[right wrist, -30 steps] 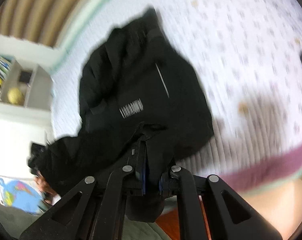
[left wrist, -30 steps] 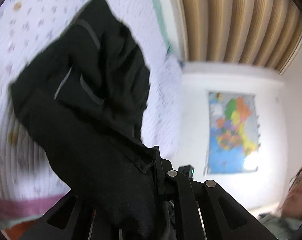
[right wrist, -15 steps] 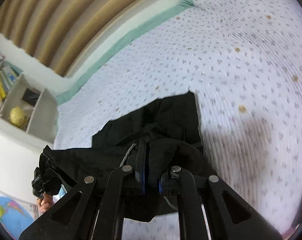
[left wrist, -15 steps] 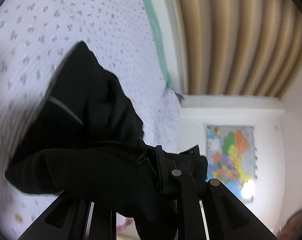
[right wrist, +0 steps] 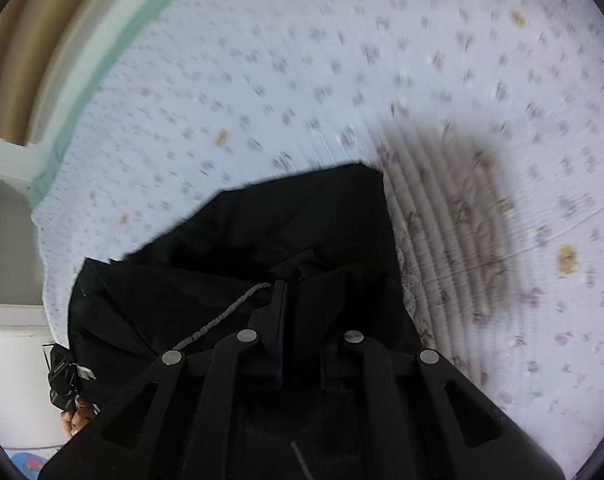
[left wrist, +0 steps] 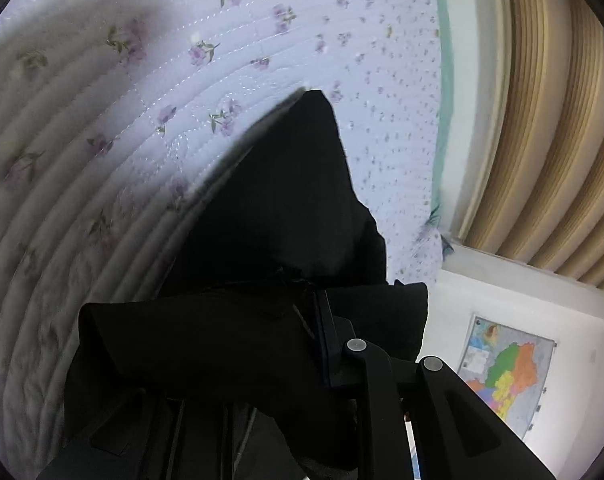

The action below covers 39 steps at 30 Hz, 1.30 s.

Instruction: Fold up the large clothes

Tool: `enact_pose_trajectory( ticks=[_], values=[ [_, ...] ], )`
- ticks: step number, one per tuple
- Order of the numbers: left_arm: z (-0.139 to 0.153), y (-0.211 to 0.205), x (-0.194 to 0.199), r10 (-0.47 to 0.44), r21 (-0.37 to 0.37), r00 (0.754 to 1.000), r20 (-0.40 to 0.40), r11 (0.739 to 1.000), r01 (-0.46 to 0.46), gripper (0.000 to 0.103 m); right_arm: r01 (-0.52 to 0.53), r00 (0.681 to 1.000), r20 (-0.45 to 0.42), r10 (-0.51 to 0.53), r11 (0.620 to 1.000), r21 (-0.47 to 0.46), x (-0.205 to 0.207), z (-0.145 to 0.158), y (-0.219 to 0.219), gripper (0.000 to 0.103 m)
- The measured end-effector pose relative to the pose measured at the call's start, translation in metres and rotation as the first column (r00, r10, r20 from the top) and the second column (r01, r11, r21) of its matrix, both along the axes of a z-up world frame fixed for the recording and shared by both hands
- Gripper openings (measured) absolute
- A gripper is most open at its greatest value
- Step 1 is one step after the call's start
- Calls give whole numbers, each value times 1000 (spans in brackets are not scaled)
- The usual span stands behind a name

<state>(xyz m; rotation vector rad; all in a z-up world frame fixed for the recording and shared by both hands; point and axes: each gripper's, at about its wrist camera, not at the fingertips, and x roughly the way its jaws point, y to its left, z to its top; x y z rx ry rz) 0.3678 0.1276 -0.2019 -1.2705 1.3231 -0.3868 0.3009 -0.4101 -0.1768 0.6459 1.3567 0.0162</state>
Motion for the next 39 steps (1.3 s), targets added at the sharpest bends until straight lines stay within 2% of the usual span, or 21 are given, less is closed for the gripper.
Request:
enact_pose_trajectory(
  ticks=[3,5,7,9,10,13,14,15,17,19,22,25,29,33,34,37,38,39],
  values=[
    [6,-1,2,-52,14,999,15,999,52,19,-10,1000,-13,10,1000,-2,2,-14,3,13],
    [24,-2,0,-115,53,992,52,992,112,19,-23,1000,-12,23,1000,-2,1,-14,3,13],
    [48,-3,-4,-190,72,975,112,981,183,24,-38,999,4,38,999,6,-5,2,1,15],
    [72,-2,-9,-249,57,953,175,969,242,38,-51,998,27,50,999,18,-9,21,-3,21],
    [86,0,-15,-269,47,939,216,963,265,41,-65,997,50,64,997,28,-14,33,-5,22],
    [131,10,-37,-308,0,874,375,943,333,58,-115,984,143,102,989,89,-34,73,-16,40],
    [141,14,-43,-307,0,859,410,942,336,70,-126,978,180,109,988,91,-43,86,-21,54],
    [150,17,-46,-308,32,846,435,944,328,77,-128,969,220,110,989,71,-53,100,-27,67],
    [159,19,-50,-328,141,836,441,945,296,78,-117,955,275,110,993,8,-67,119,-33,74],
    [155,15,-42,-352,261,851,390,928,265,78,-111,952,280,123,992,-58,-71,121,-35,74],
    [132,6,-20,-328,377,898,293,903,206,78,-126,963,221,151,984,-123,-58,99,-25,74],
    [119,1,-1,-312,486,916,253,859,159,78,-184,958,173,230,952,-244,-35,75,-7,74],
    [102,4,12,-320,514,923,214,840,173,78,-262,937,150,315,919,-294,-9,50,5,74],
    [70,14,34,-295,531,947,125,826,187,78,-313,922,122,366,894,-321,14,27,9,74],
    [64,15,37,-285,531,953,105,826,189,78,-318,924,112,365,899,-300,20,18,9,74],
    [42,16,41,-267,470,961,76,859,201,78,-316,933,93,348,914,-252,33,0,11,74],
    [39,17,41,-259,448,962,84,872,195,76,-316,930,103,354,909,-271,33,1,13,71],
    [39,17,39,-252,431,962,107,884,184,60,-313,924,123,362,901,-301,31,5,17,42]
  ],
)
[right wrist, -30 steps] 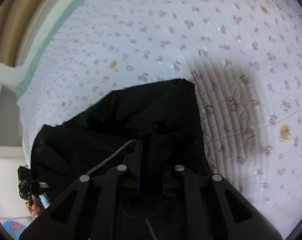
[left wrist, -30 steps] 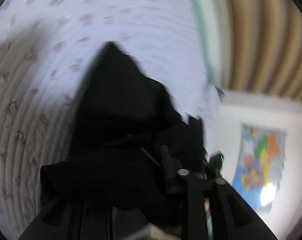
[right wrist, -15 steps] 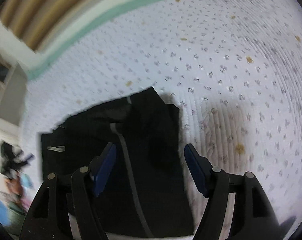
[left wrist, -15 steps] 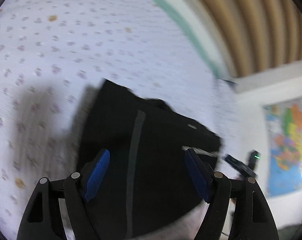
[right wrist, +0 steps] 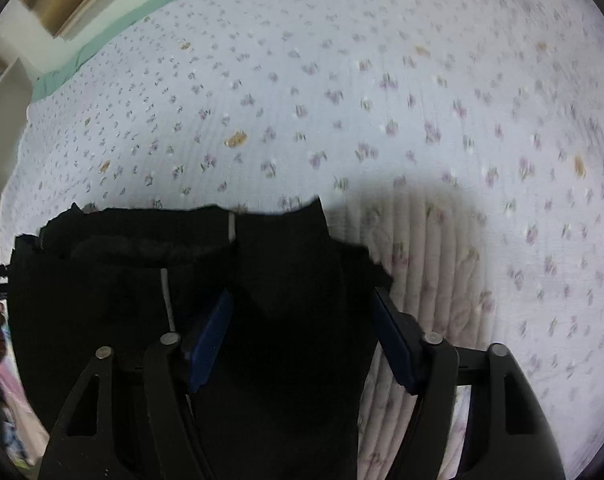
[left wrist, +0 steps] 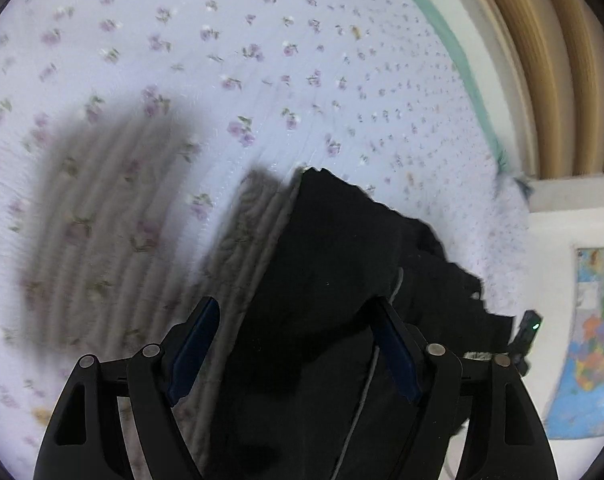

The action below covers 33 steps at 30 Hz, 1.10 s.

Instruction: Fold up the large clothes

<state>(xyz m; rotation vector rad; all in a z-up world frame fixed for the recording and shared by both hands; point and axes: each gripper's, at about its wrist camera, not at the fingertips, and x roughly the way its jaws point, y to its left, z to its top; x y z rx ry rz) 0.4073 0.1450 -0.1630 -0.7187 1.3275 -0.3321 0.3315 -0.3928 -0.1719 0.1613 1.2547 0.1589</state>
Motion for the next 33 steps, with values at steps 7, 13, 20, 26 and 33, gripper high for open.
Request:
enact_pose_trajectory(
  ticks=[7,13,20,26,33],
  values=[
    [66,-21,-25,-77,121,973,218,991,51,11,28,986,166,-3,989,-146,-36,51,14,11],
    [126,-34,7,-66,89,924,377,995,35,11,143,958,271,-96,977,-159,-32,102,-8,10],
    [42,-47,79,11,188,984,176,981,-44,11,261,962,121,-247,958,-118,27,45,-35,10],
    [-14,-42,76,31,159,997,64,986,-41,15,283,954,-75,-291,954,-98,43,-31,-36,13],
    [48,-27,57,-16,188,992,128,982,-8,26,266,964,19,-265,962,-56,21,34,-34,29]
  ],
)
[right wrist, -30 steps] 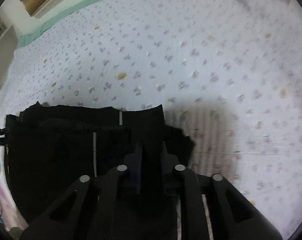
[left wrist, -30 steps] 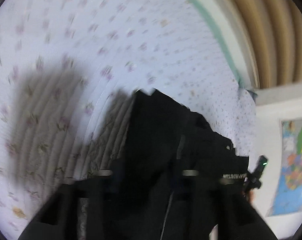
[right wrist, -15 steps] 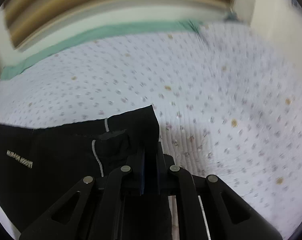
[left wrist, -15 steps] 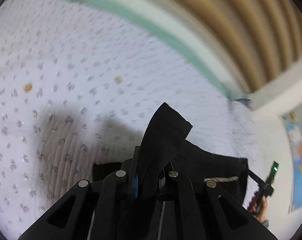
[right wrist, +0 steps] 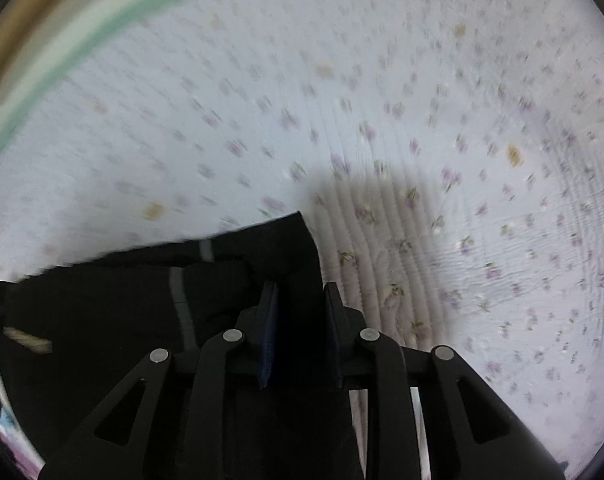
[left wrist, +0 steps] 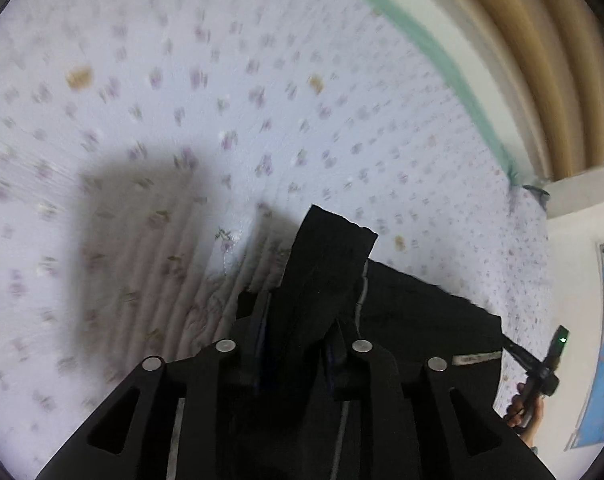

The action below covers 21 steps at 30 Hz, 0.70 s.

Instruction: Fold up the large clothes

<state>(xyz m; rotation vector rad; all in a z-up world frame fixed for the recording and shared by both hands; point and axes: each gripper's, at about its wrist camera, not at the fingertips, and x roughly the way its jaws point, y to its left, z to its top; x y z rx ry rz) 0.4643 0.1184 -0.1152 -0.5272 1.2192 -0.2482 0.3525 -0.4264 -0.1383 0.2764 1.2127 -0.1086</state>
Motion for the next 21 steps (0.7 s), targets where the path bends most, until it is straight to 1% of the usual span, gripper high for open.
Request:
enact_pose_trajectory(
  ticks=[1,2,3,5,6,8,10,11,12,13,15,16,17,18,19,21],
  values=[
    [14,2,-8,-4,13,1000,29,1000,4,27,-13,999,41,13,1000,14,-10,20,4,31],
    [28,2,-16,-9,32,998,59,999,7,32,-27,997,74,25,999,28,-19,34,7,38],
    [45,-1,-28,-20,50,996,93,999,15,39,-46,993,107,41,998,41,-28,50,12,46],
    [65,-10,-46,-52,52,989,138,998,45,43,-110,981,166,100,993,50,-51,81,35,53],
    [72,-16,-53,-66,51,986,152,997,58,44,-137,976,179,125,989,57,-58,90,48,53],
    [83,-37,-72,-108,36,979,172,994,103,46,-185,970,176,167,979,90,-67,95,73,53],
    [83,-58,-87,-148,10,972,183,989,149,50,-250,964,129,233,959,135,-79,84,111,53],
    [78,-74,-95,-176,-2,968,179,984,180,52,-281,957,110,268,951,132,-84,76,128,53],
    [73,-89,-101,-211,-1,963,170,977,214,52,-313,948,86,305,945,94,-87,67,148,53],
    [65,-107,-106,-257,24,954,154,966,256,52,-329,944,50,327,944,38,-88,57,165,53],
    [43,-140,-116,-343,97,933,111,938,334,52,-332,943,4,332,943,-5,-89,38,186,53],
    [30,-149,-120,-362,108,927,97,930,352,52,-325,946,1,325,945,-27,-90,28,192,53],
    [16,-155,-120,-373,132,924,79,923,361,52,-323,946,0,324,944,-71,-92,19,196,53],
    [-4,-160,-120,-376,167,925,52,917,363,52,-327,945,-12,328,939,-108,-91,11,202,54],
    [-15,-161,-118,-368,170,929,39,918,357,52,-329,944,-32,328,937,-115,-90,0,205,54],
    [-31,-159,-112,-338,157,941,27,931,330,52,-313,950,-47,310,945,-94,-92,-11,201,54]
  ],
)
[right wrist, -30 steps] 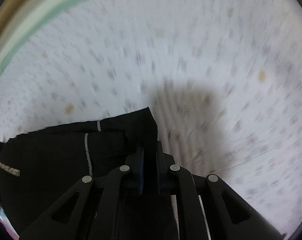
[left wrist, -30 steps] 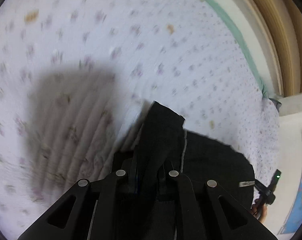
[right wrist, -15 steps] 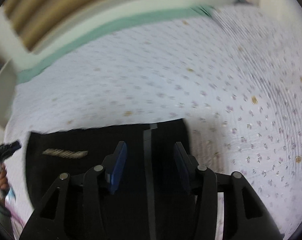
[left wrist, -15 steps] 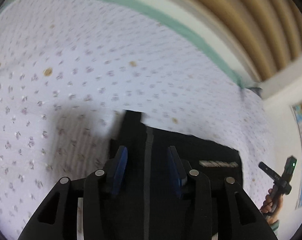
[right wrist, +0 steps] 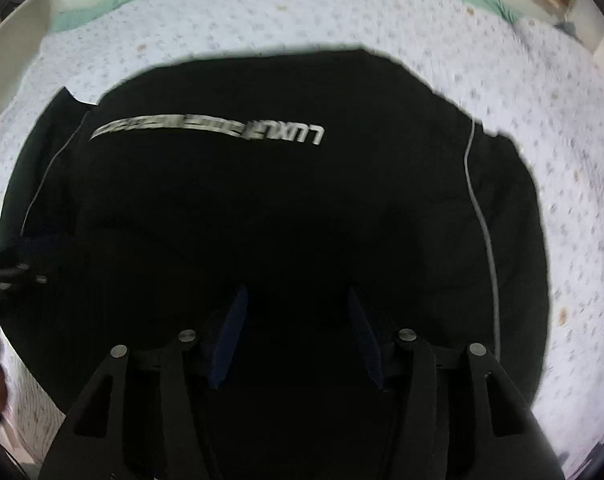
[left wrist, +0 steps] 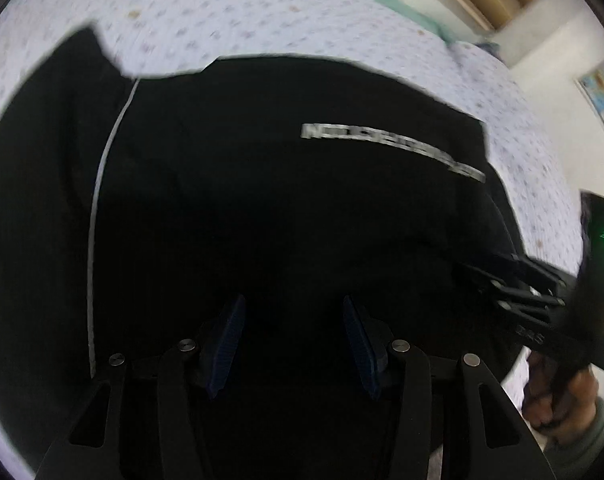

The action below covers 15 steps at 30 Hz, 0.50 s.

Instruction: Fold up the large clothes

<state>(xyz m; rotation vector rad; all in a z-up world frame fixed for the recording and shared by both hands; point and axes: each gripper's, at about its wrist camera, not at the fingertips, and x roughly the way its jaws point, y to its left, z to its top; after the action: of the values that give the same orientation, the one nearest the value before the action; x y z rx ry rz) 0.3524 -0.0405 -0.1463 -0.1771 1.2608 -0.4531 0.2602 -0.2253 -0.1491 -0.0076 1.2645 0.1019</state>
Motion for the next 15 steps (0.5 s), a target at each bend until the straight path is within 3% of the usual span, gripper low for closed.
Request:
enact_pose_trajectory(
  ticks=[4,7,9,12,15],
  values=[
    [3,-5,7,-21,35,1000,-8,999,21,52,4,1000,-13,-4,1000,10,2,-7,0,55],
    [18,-5,8,-47,33,999,-18,998,48,52,-15,999,-40,15,1000,24,3,7,0,55],
    [38,2,15,-52,-30,998,-25,998,52,52,-23,1000,-20,24,998,55,3,25,-5,57],
    [67,10,31,-17,-126,1000,21,992,19,56,-18,997,79,10,995,96,12,62,-15,66],
    [72,9,55,7,-114,998,60,994,0,64,25,995,95,-33,996,89,35,69,-23,66]
  ],
)
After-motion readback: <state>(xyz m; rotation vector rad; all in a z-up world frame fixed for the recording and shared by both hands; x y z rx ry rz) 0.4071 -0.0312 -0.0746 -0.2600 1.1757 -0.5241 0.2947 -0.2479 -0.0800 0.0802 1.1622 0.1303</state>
